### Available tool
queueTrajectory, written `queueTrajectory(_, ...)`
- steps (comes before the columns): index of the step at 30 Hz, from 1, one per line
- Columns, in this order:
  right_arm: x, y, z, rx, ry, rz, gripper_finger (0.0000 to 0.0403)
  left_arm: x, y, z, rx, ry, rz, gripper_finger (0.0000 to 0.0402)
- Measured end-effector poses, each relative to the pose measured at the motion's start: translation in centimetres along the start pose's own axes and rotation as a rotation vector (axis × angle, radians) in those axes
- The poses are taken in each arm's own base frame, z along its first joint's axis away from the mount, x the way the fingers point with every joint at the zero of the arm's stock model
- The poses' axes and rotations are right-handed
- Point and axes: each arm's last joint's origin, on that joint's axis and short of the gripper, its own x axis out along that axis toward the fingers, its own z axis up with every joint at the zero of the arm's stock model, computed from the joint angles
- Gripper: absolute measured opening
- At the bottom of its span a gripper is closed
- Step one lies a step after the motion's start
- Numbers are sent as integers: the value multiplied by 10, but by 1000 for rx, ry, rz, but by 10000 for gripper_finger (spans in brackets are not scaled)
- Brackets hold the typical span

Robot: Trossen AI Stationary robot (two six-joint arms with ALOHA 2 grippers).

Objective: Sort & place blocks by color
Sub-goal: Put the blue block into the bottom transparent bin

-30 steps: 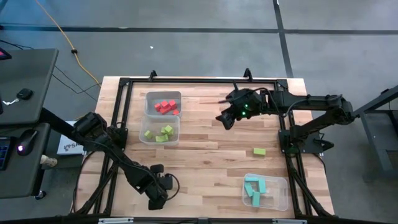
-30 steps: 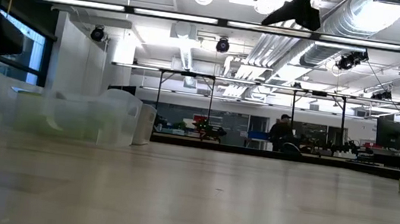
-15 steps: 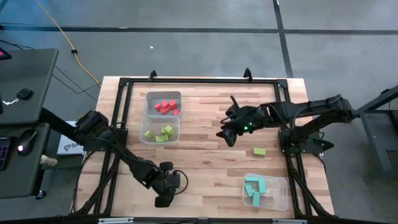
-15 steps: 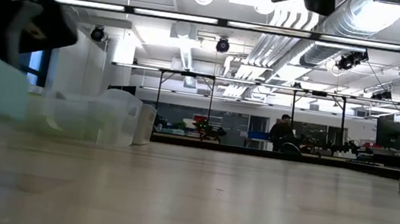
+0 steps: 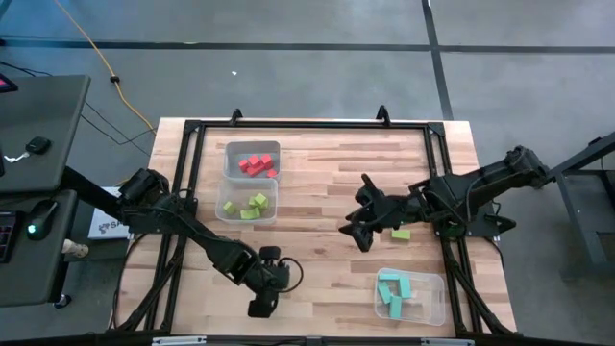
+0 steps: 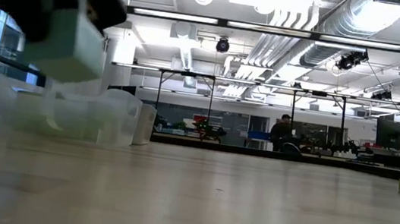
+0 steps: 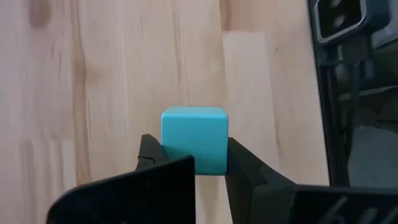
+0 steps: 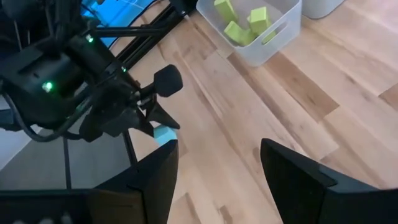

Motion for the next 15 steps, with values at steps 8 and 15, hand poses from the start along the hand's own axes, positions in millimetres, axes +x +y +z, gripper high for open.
queueTrajectory(8, -6, 11, -15, -34, -31, -5, 218, -14, 0, 25, 26, -72, -26, 8)
queueTrajectory(15, -9, 16, -22, -115, -65, -20, 218, -29, -1, 47, 29, -145, -55, 8)
